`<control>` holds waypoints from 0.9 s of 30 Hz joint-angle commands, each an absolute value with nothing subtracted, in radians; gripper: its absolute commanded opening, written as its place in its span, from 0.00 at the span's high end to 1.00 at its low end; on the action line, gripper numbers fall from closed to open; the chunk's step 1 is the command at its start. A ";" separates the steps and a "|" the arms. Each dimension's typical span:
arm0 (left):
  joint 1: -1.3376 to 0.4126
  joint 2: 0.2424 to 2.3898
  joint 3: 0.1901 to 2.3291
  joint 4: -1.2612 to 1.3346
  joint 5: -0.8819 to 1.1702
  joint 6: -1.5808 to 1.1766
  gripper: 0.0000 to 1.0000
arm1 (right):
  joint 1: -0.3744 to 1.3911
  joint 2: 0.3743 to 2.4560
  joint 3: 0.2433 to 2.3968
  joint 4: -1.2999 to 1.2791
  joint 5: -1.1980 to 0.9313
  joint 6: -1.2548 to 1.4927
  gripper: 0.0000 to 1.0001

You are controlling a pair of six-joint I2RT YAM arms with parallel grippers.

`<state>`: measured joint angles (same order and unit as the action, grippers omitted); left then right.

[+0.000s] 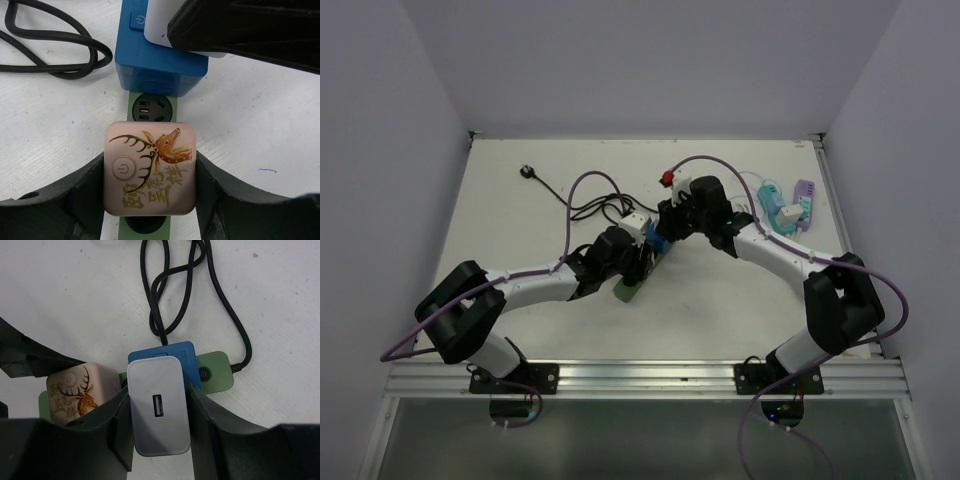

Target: Pull the plug off the socket

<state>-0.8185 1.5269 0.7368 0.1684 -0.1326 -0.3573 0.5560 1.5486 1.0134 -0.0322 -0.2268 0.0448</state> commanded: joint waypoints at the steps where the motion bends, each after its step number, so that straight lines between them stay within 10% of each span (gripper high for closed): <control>1: -0.805 1.594 0.710 0.003 -0.150 -0.414 1.00 | 0.569 1.440 1.189 0.172 -0.373 0.123 1.00; 27: -0.788 1.510 0.703 -0.120 -0.164 -0.379 1.00 | 0.667 1.399 1.060 0.089 -0.259 0.113 1.00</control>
<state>-0.8139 1.4956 0.7658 0.0517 -0.1143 -0.3771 0.6212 1.5372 1.0485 -0.1108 -0.1654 -0.0315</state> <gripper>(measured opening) 0.632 0.428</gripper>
